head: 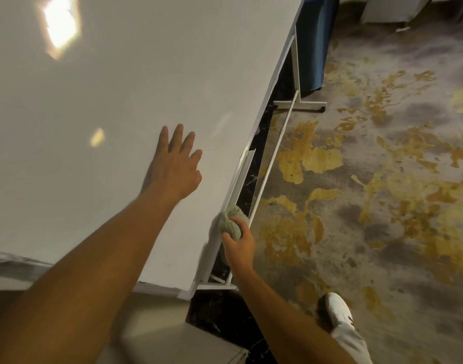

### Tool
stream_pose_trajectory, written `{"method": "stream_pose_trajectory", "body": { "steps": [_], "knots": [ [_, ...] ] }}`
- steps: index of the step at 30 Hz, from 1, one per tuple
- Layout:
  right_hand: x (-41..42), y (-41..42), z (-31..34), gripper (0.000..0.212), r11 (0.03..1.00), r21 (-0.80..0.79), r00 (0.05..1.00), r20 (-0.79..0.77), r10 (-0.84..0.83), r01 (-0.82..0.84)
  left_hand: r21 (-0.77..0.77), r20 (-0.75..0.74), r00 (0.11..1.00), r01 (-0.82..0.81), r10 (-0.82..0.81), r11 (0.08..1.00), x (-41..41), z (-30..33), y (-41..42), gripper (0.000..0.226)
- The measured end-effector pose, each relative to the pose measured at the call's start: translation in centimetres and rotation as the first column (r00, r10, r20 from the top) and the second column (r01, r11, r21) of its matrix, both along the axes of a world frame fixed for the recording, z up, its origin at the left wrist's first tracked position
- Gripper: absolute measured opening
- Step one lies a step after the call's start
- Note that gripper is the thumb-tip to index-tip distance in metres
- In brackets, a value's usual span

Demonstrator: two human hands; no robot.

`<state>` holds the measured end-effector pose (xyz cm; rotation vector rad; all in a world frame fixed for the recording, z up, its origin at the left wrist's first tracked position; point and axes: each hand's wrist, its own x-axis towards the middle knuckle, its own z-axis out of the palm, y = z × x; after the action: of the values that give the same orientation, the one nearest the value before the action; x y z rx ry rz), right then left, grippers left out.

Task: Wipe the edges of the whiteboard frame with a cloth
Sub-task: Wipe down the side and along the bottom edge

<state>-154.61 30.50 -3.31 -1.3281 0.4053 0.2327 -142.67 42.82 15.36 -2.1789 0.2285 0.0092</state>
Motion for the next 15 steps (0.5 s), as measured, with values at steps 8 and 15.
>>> {"method": "stream_pose_trajectory", "body": {
  "steps": [8,15],
  "knots": [
    [-5.7,4.0,0.0,0.049,0.983,0.141,0.991,-0.052,0.127,-0.118,0.030,0.199,0.980,-0.030,0.023,0.999,-3.6,4.0,3.1,0.067],
    [-7.3,4.5,-0.5,0.042,0.958,0.118,0.961,-0.070,0.269,-0.260,0.079,0.394,0.919,-0.055,0.019,0.995,-5.2,8.2,6.8,0.068]
  ]
}}
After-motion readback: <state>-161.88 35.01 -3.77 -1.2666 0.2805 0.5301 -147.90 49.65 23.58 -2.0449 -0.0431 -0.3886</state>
